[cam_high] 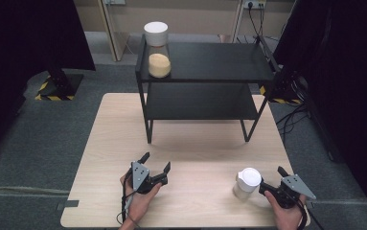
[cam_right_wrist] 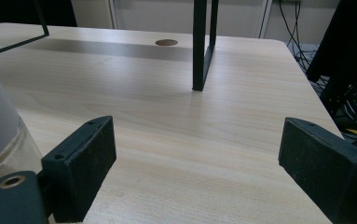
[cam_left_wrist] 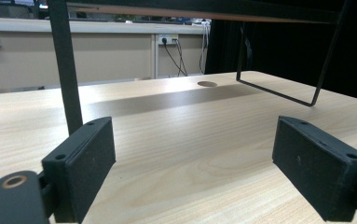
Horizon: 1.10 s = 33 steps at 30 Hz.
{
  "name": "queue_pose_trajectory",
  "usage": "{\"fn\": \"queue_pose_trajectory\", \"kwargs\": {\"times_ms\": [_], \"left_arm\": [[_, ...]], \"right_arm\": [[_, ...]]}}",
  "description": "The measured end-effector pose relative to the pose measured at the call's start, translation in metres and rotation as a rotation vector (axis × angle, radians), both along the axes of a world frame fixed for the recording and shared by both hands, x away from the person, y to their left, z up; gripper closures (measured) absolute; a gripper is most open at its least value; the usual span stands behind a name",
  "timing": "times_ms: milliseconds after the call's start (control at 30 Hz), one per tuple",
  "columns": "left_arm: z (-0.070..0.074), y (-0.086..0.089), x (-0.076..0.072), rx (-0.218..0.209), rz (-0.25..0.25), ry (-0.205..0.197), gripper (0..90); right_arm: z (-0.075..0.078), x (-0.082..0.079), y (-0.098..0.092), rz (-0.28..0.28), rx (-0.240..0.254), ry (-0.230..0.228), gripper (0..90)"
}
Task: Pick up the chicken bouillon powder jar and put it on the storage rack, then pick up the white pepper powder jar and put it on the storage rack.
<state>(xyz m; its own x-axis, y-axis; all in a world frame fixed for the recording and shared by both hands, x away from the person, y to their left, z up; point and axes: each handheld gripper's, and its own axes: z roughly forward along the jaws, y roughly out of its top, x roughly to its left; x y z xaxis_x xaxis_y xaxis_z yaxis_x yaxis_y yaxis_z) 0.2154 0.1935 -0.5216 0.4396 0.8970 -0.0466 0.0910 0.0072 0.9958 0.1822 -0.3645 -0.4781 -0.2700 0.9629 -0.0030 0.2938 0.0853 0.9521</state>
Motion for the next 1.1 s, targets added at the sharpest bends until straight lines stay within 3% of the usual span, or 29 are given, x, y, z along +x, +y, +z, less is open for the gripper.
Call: {"fn": "queue_pose_trajectory", "kwargs": {"times_ms": [533, 667, 933, 1100], "left_arm": [[-0.001, 0.002, 0.0, -0.01, -0.007, -0.001, 12.3], [-0.001, 0.002, 0.0, -0.011, -0.006, 0.0, 12.3], [0.0, 0.002, 0.001, -0.008, -0.009, 0.001, 12.3], [-0.001, 0.003, 0.0, -0.01, -0.011, 0.0, 12.3]], "right_arm": [[0.0, 0.0, -0.002, 0.006, 0.005, -0.001, 11.1], [-0.002, -0.001, -0.005, 0.01, 0.027, -0.01, 10.9], [0.002, -0.009, -0.013, 0.057, 0.025, 0.005, 10.5], [0.009, -0.023, -0.021, 0.104, 0.014, 0.006, 10.4]]}}
